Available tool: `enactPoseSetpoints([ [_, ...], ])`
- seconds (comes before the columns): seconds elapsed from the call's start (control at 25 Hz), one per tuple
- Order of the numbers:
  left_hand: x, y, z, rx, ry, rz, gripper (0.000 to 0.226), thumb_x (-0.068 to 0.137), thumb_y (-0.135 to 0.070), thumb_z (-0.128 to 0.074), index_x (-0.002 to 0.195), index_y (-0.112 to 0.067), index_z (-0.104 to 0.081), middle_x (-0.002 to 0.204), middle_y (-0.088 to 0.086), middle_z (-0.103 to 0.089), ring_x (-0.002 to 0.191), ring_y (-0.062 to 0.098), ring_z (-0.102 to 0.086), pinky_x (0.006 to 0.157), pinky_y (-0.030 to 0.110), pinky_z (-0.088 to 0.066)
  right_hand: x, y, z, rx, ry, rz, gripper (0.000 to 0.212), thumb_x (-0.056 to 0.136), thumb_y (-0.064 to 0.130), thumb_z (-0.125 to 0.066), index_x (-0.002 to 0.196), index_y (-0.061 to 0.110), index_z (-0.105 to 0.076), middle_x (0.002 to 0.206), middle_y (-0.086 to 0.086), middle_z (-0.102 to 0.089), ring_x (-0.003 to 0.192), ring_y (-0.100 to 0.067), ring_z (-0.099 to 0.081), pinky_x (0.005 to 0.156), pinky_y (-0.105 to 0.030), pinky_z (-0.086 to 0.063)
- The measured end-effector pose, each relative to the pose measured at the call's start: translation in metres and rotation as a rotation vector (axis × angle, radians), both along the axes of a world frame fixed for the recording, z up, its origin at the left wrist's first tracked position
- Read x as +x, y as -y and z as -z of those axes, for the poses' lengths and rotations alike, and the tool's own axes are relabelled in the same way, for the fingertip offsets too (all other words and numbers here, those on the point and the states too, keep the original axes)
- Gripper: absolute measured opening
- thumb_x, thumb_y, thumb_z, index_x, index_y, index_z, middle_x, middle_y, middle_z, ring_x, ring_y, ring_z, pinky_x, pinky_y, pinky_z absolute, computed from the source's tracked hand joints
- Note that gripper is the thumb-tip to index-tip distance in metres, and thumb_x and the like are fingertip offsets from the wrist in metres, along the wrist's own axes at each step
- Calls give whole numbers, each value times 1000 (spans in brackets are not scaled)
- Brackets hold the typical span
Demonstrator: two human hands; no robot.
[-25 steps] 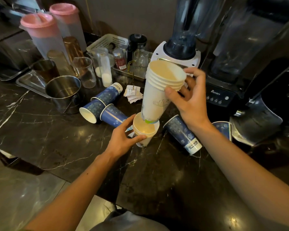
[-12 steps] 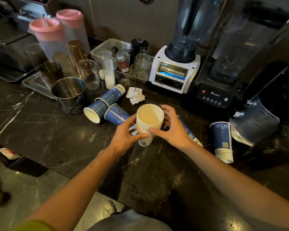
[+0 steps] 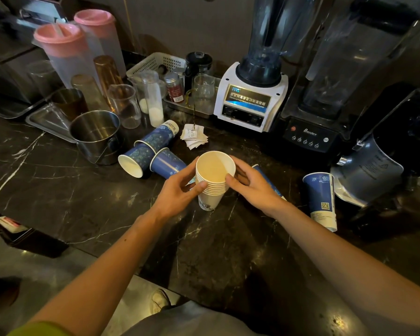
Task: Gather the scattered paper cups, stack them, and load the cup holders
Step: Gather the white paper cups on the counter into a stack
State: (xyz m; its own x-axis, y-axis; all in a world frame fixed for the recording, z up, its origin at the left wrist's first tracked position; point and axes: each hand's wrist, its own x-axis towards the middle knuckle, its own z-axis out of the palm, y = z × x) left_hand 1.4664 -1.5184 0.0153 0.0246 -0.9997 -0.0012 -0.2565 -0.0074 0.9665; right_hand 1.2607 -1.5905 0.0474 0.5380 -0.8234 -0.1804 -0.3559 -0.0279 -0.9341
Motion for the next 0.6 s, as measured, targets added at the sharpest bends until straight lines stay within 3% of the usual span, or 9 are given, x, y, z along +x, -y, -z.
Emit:
enactPoseSetpoints([
  [0.12,-2,0,2,15,-16,-26,66,85,-38,-62,146,-27,-38,137,-23,-50,127,-2,-47,98,16,-43,4,-6,5,32,35,41,68,88,38,-60,149,23,-34,149,0,-45,136,-15,-44,110,-40,-42],
  [0.32,1,-1,2,33,8,-22,67,84,-37,-62,145,-24,-40,136,-19,-52,128,1,-48,101,19,-42,9,-16,6,24,38,99,61,95,32,-55,151,23,-31,150,1,-43,136,-15,-43,108,-35,-44],
  [0.48,-1,-13,-8,15,-15,-17,65,83,-33,-62,144,-22,-42,131,-22,-55,122,-6,-51,100,19,-45,9,-24,-6,-59,-5,51,60,96,32,-54,151,23,-30,149,5,-42,131,-6,-41,93,-7,-41],
  [0.6,6,-30,-14,-6,-57,-18,67,85,-30,-63,147,-19,-39,142,-7,-52,129,6,-50,103,28,-46,12,-34,-14,-89,5,29,61,95,33,-56,150,23,-33,144,10,-45,126,-1,-43,89,-1,-40],
])
